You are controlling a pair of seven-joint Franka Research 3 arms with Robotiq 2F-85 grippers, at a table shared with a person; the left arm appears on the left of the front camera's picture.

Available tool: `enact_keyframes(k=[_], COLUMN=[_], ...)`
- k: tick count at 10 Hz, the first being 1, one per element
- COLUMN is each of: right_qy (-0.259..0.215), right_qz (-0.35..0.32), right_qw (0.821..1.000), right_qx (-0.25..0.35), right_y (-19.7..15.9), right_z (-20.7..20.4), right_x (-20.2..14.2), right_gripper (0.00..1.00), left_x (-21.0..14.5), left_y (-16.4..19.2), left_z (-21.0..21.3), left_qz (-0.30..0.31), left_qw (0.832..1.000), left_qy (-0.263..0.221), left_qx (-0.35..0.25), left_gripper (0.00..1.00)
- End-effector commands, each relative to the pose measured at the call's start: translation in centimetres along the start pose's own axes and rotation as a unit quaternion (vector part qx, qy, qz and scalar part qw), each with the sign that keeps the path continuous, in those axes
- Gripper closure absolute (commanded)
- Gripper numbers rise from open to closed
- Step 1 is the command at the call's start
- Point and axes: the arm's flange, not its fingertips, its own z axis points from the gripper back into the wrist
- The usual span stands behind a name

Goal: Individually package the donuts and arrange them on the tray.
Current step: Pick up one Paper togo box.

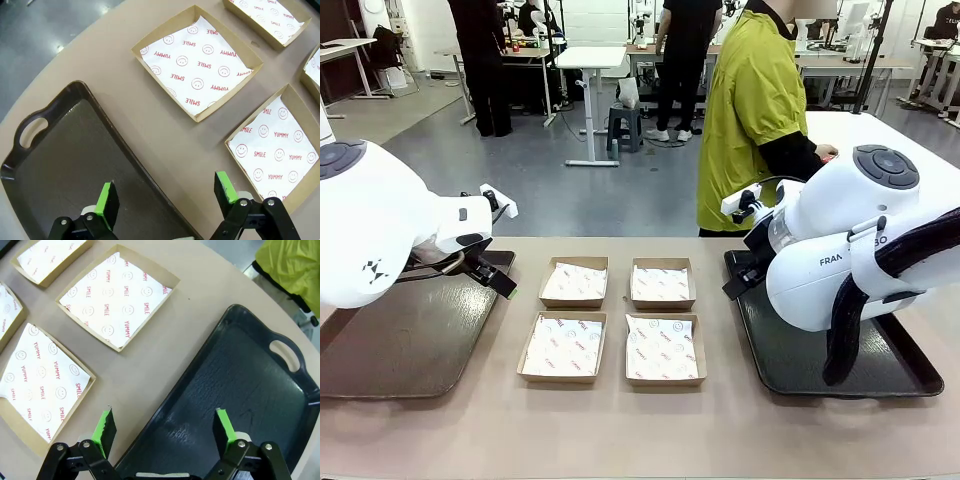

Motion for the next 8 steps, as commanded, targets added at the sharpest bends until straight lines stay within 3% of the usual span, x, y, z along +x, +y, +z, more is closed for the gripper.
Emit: enact_keyframes(k=[1,4,6,8], right_qy=[0.000,0.015,0.041,0.096], right_qz=[0.000,0.012,0.030,0.043], right_qw=[1.000,1.000,0.998,0.994], right_qx=[0.000,-0.013,-0.023,-0.023], right_y=[0.0,0.8,2.2,2.7], right_z=[0.0,1.5,7.4,12.2], right_x=[0.0,-1.2,-5.0,-8.5], right_gripper=[0.00,0.00,0.00,0.00], left_x=[0.0,0.0,-6.2,-10.0], left_y=[0.0,0.0,0.7,1.2], left_z=[0.0,0.0,5.1,8.2], left_qz=[0.000,0.000,-0.042,-0.071], left_qw=[1.000,1.000,0.998,0.993], left_qy=[0.000,0.000,0.018,0.056], left_qx=[0.000,0.000,-0.052,-0.072], left_gripper=[0.00,0.00,0.00,0.00])
